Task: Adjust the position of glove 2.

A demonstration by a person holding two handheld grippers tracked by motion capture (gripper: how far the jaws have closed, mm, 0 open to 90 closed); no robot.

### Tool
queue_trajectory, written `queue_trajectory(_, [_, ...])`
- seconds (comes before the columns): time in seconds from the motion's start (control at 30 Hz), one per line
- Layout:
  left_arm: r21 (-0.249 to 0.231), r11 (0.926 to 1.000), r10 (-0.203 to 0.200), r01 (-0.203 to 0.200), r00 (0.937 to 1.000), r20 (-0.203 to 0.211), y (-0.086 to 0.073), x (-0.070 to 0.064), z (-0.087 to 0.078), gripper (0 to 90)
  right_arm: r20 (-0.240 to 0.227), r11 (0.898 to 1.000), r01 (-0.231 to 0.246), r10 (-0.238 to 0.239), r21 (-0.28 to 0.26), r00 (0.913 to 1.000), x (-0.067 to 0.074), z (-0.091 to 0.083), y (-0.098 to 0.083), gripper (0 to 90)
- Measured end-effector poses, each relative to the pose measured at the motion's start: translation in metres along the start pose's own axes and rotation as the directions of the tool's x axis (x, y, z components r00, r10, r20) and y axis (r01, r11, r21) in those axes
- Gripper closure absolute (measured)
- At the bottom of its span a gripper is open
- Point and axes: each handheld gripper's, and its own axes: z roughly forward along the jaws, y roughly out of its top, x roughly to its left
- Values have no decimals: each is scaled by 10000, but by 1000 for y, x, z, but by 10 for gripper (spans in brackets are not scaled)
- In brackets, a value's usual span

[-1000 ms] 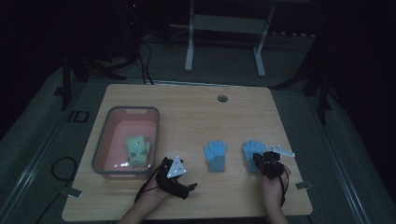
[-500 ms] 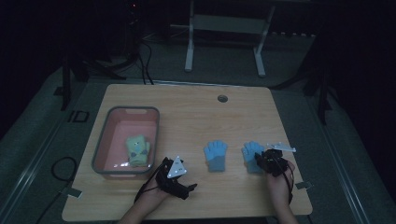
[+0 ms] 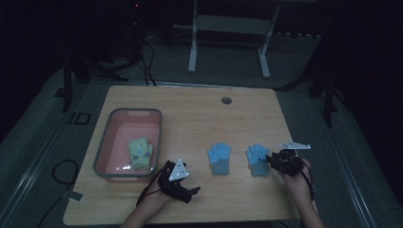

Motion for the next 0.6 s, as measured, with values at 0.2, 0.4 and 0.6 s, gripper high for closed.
queue_trajectory(0.2, [-48,10000,-31,31,10000,29,0,-1,-1,23,-1024,9940,1082,-1093,-165,9887,1,-1,1,657])
queue_trajectory(0.4, [-12,10000,-17,17,10000,13,-1,-1,-1,23,-1370,9950,992,-1002,-142,9855,2,7,-3,660])
queue_trajectory(0.6, [25,10000,7,-7,10000,6,-1,-1,-1,23,-1541,9947,1026,-1012,9,9829,8,19,-4,657])
